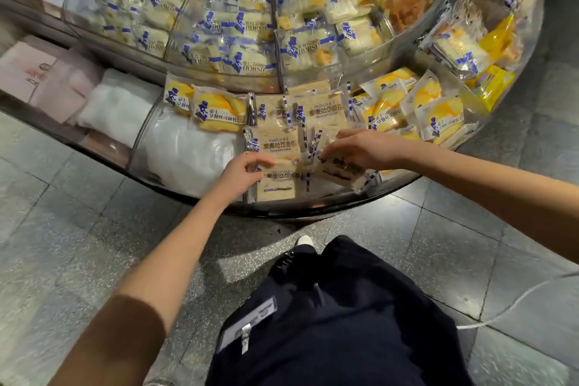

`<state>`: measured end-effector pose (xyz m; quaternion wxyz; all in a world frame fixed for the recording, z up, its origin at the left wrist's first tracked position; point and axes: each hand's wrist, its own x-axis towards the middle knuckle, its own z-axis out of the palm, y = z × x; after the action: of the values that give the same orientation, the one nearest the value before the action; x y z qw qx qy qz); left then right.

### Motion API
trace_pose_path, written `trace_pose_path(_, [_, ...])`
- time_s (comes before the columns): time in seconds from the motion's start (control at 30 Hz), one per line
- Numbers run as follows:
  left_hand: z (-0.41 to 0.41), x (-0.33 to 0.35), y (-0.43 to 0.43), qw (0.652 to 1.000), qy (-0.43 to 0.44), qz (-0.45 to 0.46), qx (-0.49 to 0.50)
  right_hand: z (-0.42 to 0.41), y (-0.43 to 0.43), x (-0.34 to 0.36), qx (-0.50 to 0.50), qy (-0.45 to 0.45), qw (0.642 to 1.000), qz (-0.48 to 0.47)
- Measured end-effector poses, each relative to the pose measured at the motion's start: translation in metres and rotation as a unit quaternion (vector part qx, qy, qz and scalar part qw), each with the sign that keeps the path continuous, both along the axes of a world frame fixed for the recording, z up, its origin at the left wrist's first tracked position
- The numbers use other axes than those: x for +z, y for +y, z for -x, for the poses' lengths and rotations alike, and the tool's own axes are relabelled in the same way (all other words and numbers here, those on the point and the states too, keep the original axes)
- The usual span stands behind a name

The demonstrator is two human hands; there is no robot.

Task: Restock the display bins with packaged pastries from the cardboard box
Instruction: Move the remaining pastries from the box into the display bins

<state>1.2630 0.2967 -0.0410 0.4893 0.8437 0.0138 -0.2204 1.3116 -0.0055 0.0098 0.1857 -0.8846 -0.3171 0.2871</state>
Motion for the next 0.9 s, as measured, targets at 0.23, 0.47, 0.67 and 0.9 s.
trace_pose_path(0.23, [0.001, 0.000, -0.004, 0.992, -0.044, -0.105, -0.058, -0.013, 0.026, -0.009, 0.068, -0.021, 0.996, 0.045])
trace_pose_path(0.47, [-0.009, 0.007, -0.006, 0.976, -0.093, -0.172, -0.099, -0.011, 0.020, -0.010, 0.104, -0.111, 0.988, 0.017])
trace_pose_path(0.67, [-0.008, 0.015, -0.020, 0.951, -0.103, -0.248, -0.154, 0.003, 0.009, -0.024, 0.166, -0.214, 0.962, -0.041])
trace_pose_path(0.9, [0.006, 0.000, -0.019, 0.996, -0.048, -0.041, 0.066, 0.001, 0.006, -0.029, 0.119, -0.201, 0.970, -0.067])
